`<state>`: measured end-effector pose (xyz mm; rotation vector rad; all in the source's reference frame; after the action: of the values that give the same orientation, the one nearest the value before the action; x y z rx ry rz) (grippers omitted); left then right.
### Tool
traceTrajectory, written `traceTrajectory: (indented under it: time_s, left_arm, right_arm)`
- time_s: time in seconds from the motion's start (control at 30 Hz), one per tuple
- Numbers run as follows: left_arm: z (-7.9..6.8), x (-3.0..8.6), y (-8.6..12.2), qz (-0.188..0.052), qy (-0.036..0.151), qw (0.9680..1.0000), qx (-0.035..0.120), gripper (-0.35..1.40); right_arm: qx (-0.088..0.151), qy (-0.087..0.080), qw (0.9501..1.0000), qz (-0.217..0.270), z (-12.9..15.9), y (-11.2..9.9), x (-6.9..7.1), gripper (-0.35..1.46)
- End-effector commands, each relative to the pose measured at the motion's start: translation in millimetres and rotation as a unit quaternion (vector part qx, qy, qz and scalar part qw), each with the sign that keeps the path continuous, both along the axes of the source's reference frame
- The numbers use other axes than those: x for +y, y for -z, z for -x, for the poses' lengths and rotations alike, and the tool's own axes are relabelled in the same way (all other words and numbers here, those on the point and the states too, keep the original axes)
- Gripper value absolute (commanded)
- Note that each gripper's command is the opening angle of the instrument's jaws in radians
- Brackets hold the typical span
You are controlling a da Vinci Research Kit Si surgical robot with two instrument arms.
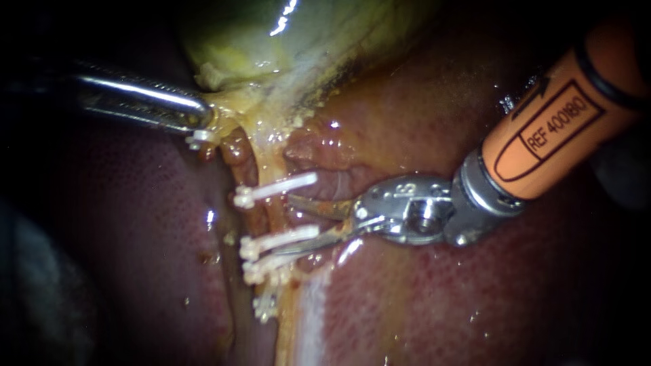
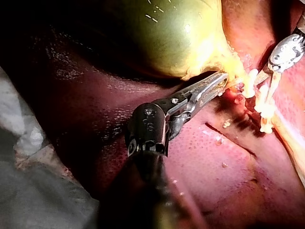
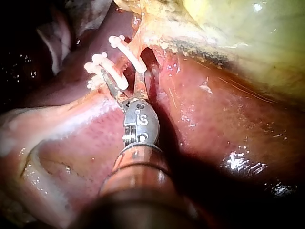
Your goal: Go to the cutting position right tube
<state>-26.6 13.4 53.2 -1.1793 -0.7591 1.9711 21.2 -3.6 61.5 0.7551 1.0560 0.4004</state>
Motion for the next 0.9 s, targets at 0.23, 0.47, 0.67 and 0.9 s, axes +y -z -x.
traceTrajectory:
  time_s: [0.23,0.47,0.67,0.9]
  left_arm:
    - [0.0,0.0,0.0,0.000,0.000,1.0000,0.000,-0.35]
    - [0.0,0.0,0.0,0.000,0.000,1.0000,0.000,-0.35]
    - [0.0,0.0,0.0,0.000,0.000,1.0000,0.000,-0.35]
    - [0.0,0.0,0.0,0.000,0.000,1.0000,0.000,-0.35]
  right_arm:
    - [0.027,0.010,0.9993,-0.023,-1.1,-0.1,0.1,1.38]
    - [0.048,0.002,0.9980,-0.042,-3.0,-0.2,0.3,1.36]
    - [0.060,-0.010,0.9967,-0.054,-4.3,-0.3,0.4,1.36]
    - [0.065,-0.019,0.9957,-0.063,-5.1,-0.5,0.4,1.36]
